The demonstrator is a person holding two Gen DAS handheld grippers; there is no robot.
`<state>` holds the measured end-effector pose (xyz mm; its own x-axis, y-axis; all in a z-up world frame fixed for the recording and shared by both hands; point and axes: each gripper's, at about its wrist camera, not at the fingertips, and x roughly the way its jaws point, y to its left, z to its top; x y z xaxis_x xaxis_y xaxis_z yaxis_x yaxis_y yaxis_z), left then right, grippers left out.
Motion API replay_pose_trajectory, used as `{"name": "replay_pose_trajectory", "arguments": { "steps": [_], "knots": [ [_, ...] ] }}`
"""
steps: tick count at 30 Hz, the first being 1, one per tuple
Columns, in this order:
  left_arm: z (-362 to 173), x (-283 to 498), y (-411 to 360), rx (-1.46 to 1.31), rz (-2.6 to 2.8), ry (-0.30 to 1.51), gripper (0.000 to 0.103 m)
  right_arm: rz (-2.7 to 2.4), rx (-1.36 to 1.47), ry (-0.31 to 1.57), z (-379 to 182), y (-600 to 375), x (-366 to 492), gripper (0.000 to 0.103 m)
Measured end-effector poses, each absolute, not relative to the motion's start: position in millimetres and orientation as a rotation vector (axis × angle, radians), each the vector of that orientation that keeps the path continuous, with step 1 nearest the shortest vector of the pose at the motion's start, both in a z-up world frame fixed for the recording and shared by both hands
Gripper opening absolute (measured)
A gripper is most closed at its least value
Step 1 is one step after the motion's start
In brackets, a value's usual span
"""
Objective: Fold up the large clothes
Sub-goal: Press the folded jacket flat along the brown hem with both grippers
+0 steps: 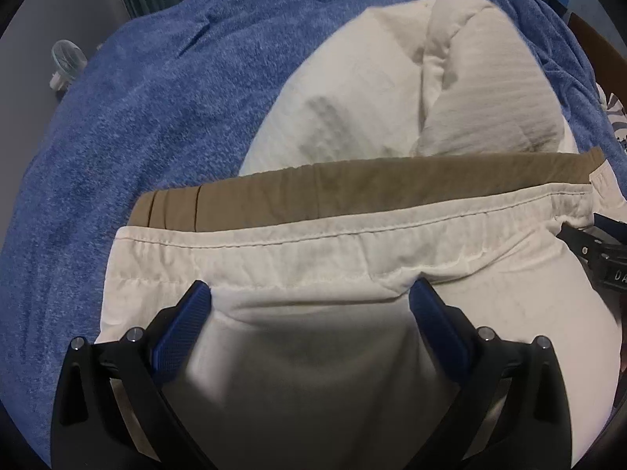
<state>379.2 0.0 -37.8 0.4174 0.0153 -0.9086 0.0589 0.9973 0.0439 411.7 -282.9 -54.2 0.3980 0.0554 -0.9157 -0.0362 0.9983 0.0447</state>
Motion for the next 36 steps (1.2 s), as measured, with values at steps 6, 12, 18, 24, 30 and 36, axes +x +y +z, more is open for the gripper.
{"name": "replay_pose_trajectory", "arguments": {
  "steps": [6, 12, 18, 24, 30, 36],
  "knots": [
    [-49.6, 389.1, 9.0, 0.023, -0.052, 1.188, 0.097, 0.054, 0.017, 1.173, -63.5, -281.6, 412.4, 0.098],
    [-55.8, 393.0, 15.3, -0.018, -0.075, 1.190, 0.097, 0.053, 0.023, 1.158, -65.6, -280.9, 410.9, 0.098],
    [-61.3, 392.5, 14.9, -0.031, -0.079, 1.176, 0.098, 0.045, 0.026, 1.126, -67.2, -281.8, 408.3, 0.098],
    [-61.0, 390.8, 12.1, -0.043, -0.085, 1.162, 0.098, 0.042, 0.033, 1.107, -66.7, -280.2, 402.3, 0.098],
    [-63.9, 389.9, 11.6, -0.041, -0.081, 1.144, 0.098, 0.044, 0.037, 1.095, -66.8, -282.2, 402.4, 0.098],
    [-63.6, 380.3, 7.1, -0.046, -0.084, 1.131, 0.098, 0.045, 0.038, 1.090, -67.1, -282.6, 402.0, 0.098]
  ]
}}
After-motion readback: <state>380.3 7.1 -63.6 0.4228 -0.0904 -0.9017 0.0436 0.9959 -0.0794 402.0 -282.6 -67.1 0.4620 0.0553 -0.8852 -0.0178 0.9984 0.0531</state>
